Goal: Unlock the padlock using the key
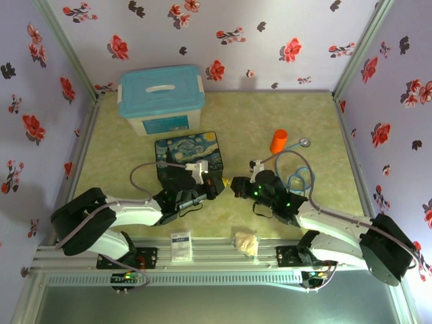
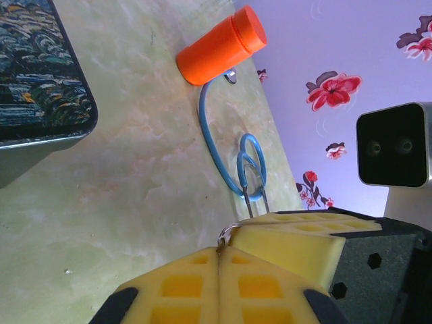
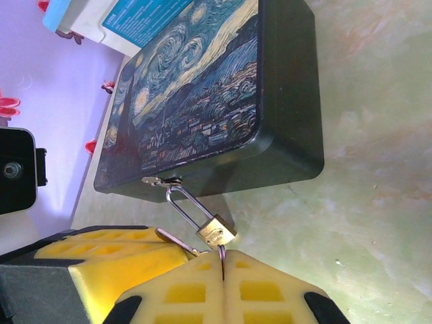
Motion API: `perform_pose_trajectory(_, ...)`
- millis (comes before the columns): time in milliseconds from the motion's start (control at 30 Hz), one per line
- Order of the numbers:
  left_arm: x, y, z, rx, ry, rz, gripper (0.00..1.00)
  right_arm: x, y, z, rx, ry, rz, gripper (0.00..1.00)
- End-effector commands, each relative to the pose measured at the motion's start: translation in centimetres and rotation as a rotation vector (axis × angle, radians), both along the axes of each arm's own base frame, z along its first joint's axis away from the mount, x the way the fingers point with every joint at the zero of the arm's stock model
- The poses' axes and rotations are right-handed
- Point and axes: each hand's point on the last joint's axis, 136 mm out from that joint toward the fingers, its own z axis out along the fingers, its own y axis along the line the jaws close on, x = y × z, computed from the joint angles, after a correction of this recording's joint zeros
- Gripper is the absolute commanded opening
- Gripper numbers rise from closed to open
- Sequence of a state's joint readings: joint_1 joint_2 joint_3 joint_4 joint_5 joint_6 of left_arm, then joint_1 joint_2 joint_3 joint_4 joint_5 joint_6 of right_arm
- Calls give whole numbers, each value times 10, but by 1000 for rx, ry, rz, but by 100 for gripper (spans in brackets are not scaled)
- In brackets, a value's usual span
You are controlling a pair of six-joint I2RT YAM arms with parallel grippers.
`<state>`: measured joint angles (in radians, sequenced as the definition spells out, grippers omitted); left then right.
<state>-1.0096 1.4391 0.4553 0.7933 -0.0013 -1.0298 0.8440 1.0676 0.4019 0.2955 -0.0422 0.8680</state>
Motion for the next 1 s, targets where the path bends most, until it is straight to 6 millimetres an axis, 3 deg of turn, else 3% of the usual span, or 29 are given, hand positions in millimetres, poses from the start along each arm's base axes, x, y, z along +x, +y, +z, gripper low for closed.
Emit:
perform_pose_trajectory(0,5,-7,19,-45,-45,-6,0,-3,-1,2,27,-5,5,0)
perform_pose_trajectory(100,5,-7,19,-38,-52,-12,4,-2,-1,2,32,-7,0,0)
perform_pose_trajectory(133,4,-7,20,-37,-54,-14,17,-2,-1,2,33,-5,1,0)
perform_pose_trajectory(167,4,-7,20,-40,-55,-14,23,-3,0,4,38,-5,4,0)
perform_pose_trajectory(300,8,-6,22,-66,-47,-5,26,-2,2,7,44,-6,9,0)
perform_pose_trajectory(600,16,-2,22,-75,-46,1,14,-2,0,5,47,-5,0,0)
perform_pose_trajectory(833,14,-8,15,-79,-10,-16,17,-1,2,3,58,3,-5,0)
perform_pose_trajectory(900,14,-8,14,-81,-2,-15,23,0,2,3,65,6,-10,0)
perform_pose_trajectory(967,14,-7,10,-69,4,-12,40,1,3,4,75,7,-12,0)
